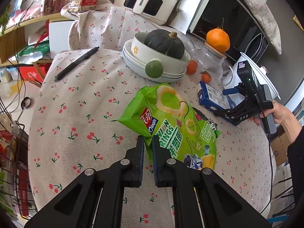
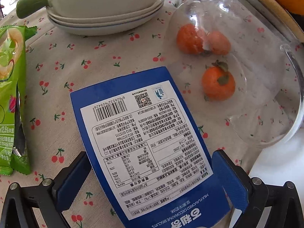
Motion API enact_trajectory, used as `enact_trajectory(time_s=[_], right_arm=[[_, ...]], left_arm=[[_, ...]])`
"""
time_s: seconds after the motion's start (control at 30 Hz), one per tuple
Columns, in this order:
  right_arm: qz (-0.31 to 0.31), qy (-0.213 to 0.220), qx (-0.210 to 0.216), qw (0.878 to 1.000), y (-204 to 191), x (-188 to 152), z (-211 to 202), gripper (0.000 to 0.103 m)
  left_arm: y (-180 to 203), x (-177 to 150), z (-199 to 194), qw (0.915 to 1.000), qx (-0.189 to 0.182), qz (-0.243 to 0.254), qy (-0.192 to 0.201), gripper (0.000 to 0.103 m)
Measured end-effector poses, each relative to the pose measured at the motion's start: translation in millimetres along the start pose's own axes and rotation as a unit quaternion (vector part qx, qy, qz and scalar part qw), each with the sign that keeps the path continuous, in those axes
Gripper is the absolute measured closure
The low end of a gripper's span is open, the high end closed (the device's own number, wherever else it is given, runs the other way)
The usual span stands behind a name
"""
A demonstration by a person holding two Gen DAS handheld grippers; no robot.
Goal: Collect trash
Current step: 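Grasp the blue biscuit box with the right tool and lift it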
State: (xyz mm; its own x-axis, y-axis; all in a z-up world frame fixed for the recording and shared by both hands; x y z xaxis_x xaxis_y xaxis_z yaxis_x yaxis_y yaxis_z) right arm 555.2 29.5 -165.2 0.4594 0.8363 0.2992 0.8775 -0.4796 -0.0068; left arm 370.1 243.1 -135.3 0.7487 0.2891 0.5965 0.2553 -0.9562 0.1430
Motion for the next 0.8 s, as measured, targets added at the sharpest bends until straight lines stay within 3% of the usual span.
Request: enact_trajectory(time_s=[0.17, 0.4, 0.67, 0.8], right_arm=[[-0.017, -0.025, -0.02, 0.999, -11.1, 4.8, 9.7, 0.0], [-0.026, -0.051, 0.0, 0.998, -34.3, -9.5, 8.2, 0.0], [-0.102, -0.104, 0.026, 0.989, -114.7, -52.4, 3.4, 0.0], [-0.098, -0.113, 0.016, 0.989, -122.8, -52.6, 7.2, 0.0]], left_arm=[[-2.0, -2.7, 1.6, 1.0, 0.001, -0.001, -0.004, 0.095], [-3.6, -4.9, -3.4, 1.0, -0.001, 0.003, -0.006, 0.095], [-10.2, -12.7, -22.5, 0.9998, 0.009, 0.019, -0.001, 0.095], [-14.0, -19.0, -31.3, 0.9995, 0.019, 0.026, -0.002, 0.095]])
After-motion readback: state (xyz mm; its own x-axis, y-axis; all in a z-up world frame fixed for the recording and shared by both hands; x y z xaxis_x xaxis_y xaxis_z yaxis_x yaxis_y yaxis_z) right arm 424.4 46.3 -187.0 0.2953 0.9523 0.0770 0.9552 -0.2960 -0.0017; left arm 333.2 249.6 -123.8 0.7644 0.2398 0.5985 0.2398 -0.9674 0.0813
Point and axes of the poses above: each gripper's, at about its wrist camera, not at the fingertips, and z roughly the way its jaws point, y to its right, x to its top, the point moved 3 cm from there along z, roughly the way its jaws point, and after that the axes turned 13 degrees about x, right-handed, at the moved point
